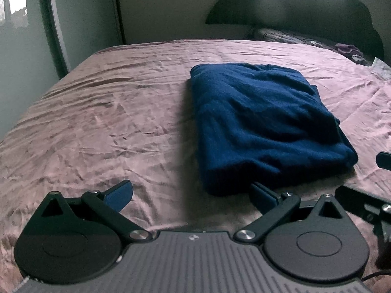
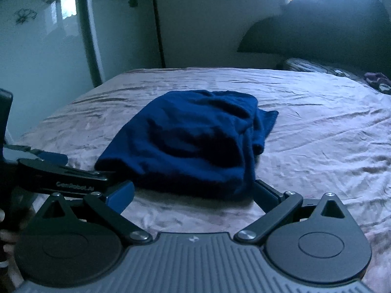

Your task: Fold small clothes

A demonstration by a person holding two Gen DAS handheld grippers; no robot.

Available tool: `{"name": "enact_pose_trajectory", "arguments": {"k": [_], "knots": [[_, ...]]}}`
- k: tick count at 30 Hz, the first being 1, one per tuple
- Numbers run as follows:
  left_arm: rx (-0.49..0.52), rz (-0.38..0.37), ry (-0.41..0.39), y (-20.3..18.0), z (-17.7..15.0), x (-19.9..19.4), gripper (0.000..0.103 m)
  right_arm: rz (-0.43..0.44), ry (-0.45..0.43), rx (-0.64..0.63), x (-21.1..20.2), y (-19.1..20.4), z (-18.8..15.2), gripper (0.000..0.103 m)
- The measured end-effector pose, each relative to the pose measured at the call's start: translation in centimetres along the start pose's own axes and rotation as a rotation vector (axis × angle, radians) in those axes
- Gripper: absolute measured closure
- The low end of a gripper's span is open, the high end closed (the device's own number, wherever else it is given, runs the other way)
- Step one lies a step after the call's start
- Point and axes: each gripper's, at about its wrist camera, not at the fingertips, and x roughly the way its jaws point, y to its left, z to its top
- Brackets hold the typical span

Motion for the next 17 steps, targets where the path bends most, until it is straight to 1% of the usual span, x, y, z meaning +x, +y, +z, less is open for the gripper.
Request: {"name": "enact_pose_trajectory", "arguments": {"k": [5, 12, 17], "knots": [[0.006, 0.001, -0.011, 0.0, -0.3, -0.6, 0.001, -0.008, -0.004, -0.035, -0.4, 0.9, -0.1, 0.000], [0.011, 0.003, -0.023, 0.0, -0.4, -1.0, 0.001, -0.002, -0.004, -0.034, -0.3, 1.0, -0.1, 0.000], [0.059, 0.032, -0.072, -0.3, -0.3, -1.2, 0.000, 0.022, -0.004, -0.022, 0.1, 0.7, 0.0, 0.000]]}}
